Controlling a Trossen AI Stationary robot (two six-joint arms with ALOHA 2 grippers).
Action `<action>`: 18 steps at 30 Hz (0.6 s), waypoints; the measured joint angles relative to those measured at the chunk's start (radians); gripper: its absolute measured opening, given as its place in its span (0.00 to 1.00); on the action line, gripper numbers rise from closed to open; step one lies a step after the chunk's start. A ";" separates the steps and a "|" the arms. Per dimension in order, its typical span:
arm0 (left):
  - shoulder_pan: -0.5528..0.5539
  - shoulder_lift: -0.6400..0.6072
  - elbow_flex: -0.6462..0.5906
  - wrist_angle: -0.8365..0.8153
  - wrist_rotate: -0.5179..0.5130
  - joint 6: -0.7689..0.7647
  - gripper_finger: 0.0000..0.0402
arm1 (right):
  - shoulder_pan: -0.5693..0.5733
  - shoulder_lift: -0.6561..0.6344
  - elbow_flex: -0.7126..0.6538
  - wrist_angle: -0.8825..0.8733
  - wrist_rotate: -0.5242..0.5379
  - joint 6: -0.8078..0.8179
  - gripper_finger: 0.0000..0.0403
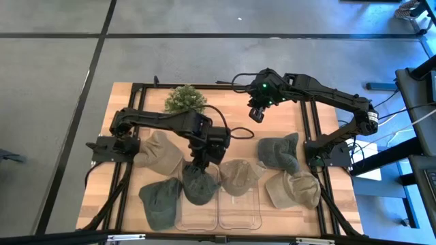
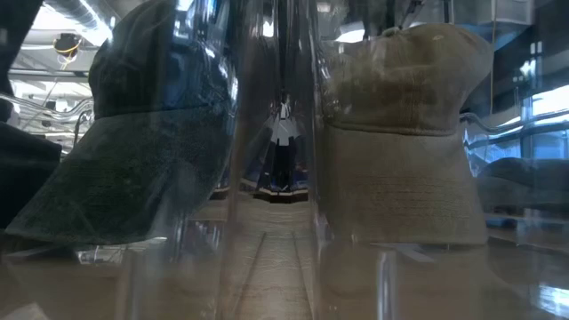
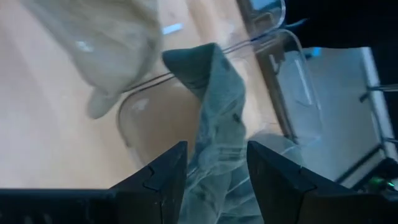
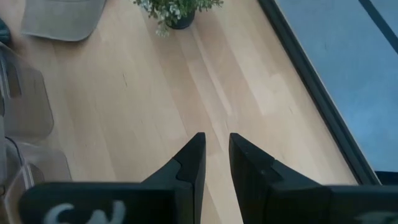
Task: Pick & Place hat
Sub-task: Put the top black cap into the left transparent bin
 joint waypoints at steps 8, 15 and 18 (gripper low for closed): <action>0.006 0.006 0.000 -0.013 0.008 0.032 0.40 | 0.000 0.000 0.000 -0.015 0.000 -0.003 0.18; 0.007 0.005 -0.036 -0.005 0.012 0.048 0.40 | 0.000 0.000 0.000 -0.016 0.000 -0.004 0.18; 0.007 0.006 -0.062 -0.004 0.012 0.043 0.40 | 0.000 0.000 0.000 -0.015 0.000 -0.004 0.18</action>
